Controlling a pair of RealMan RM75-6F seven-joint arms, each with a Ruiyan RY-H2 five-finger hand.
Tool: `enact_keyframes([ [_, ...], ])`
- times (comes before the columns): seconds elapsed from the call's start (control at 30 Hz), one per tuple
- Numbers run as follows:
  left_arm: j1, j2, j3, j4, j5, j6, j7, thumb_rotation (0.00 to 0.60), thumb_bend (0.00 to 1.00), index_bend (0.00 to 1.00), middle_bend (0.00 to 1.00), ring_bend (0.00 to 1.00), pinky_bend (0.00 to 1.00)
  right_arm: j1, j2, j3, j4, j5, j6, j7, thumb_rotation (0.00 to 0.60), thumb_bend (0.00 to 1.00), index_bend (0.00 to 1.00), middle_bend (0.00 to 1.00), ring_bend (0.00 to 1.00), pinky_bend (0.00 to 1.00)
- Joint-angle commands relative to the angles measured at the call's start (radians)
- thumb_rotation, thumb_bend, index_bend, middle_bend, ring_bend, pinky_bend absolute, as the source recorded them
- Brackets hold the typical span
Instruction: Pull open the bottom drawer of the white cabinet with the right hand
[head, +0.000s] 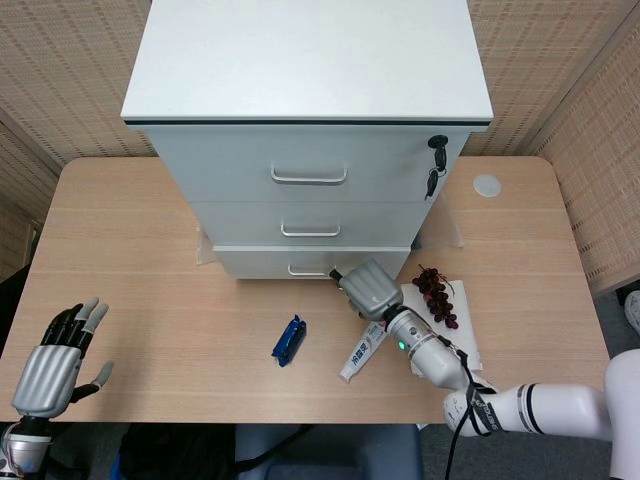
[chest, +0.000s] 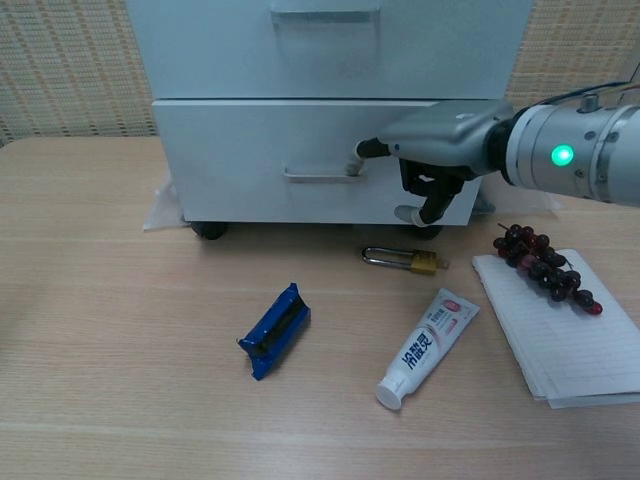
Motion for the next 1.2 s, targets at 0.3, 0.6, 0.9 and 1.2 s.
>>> enact_keyframes([
  [0.3,0.001,-0.005,0.0,0.004,-0.006,-0.003,0.016,0.6,0.33,0.01,0.0,0.0,0.09,0.014,0.021,-0.044,-0.075,0.001,0.048,-0.043,0.6,0.4,0.16,0.9,0.94,0.89],
  [0.6,0.006,-0.005,0.002,0.006,-0.005,0.003,0.014,0.6,0.33,0.01,0.0,0.0,0.09,0.017,0.036,-0.077,-0.131,0.0,0.081,-0.07,0.6,0.4,0.16,0.91,0.95,0.89],
  [0.9,0.007,-0.007,0.004,0.01,-0.003,0.005,0.011,0.6,0.33,0.01,0.0,0.0,0.09,0.003,0.055,-0.116,-0.187,-0.033,0.111,-0.082,0.6,0.4,0.16,0.91,0.95,0.89],
  [1.2,0.005,-0.01,0.003,0.011,-0.002,0.0,0.01,0.6,0.33,0.01,0.0,0.0,0.09,-0.013,0.067,-0.155,-0.24,-0.074,0.144,-0.113,0.6,0.4,0.16,0.91,0.95,0.89],
])
